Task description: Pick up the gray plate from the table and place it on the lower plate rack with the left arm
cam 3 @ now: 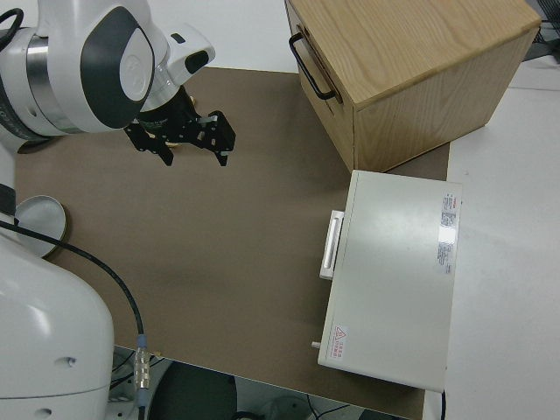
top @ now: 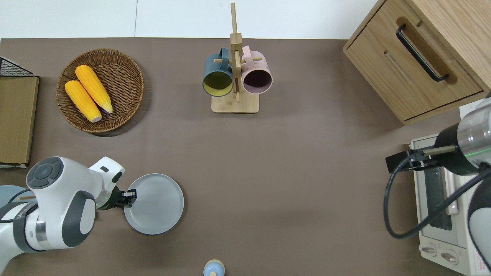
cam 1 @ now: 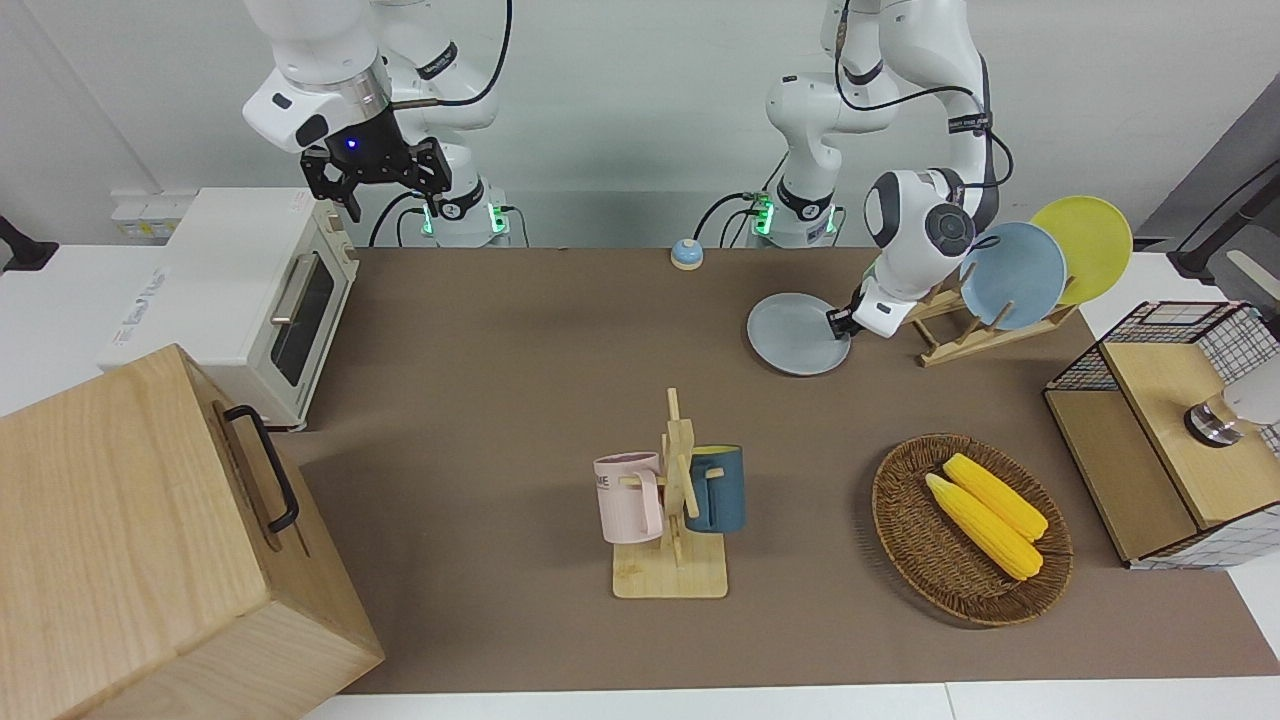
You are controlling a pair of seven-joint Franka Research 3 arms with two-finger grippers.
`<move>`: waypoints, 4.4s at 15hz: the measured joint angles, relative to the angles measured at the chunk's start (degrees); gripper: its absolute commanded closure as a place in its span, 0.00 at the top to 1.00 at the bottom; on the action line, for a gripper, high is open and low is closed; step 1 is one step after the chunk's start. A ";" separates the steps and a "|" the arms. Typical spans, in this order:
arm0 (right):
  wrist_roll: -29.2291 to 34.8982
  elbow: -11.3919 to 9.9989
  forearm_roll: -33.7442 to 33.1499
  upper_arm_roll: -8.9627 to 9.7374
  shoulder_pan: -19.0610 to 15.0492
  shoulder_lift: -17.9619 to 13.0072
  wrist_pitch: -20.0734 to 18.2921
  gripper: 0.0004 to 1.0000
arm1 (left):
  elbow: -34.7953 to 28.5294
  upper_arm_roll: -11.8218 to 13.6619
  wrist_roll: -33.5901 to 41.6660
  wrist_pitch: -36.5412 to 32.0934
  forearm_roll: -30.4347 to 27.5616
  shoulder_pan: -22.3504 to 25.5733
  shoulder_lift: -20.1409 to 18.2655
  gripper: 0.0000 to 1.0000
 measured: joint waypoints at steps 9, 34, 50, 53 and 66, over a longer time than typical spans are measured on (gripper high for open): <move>0.00 0.00 0.00 0.00 0.00 0.00 0.00 0.99 | 5.57 1.14 0.23 -3.23 -0.14 0.10 -0.74 0.00; 0.00 0.00 0.00 0.00 0.00 0.00 0.00 0.99 | 21.23 1.20 -14.10 -41.41 47.17 -2.15 -2.67 0.00; 0.00 0.00 0.00 0.00 0.00 0.00 0.00 0.99 | 20.66 -2.19 -23.38 -41.44 47.58 -2.20 2.56 0.99; 0.00 0.00 0.00 0.00 0.00 0.00 0.00 0.99 | 20.77 -2.74 -21.88 -40.61 46.24 -2.23 2.55 1.00; 0.00 0.00 0.00 0.00 0.00 0.00 0.00 0.99 | 33.35 -4.27 -21.14 -34.71 17.75 -2.30 -3.70 0.99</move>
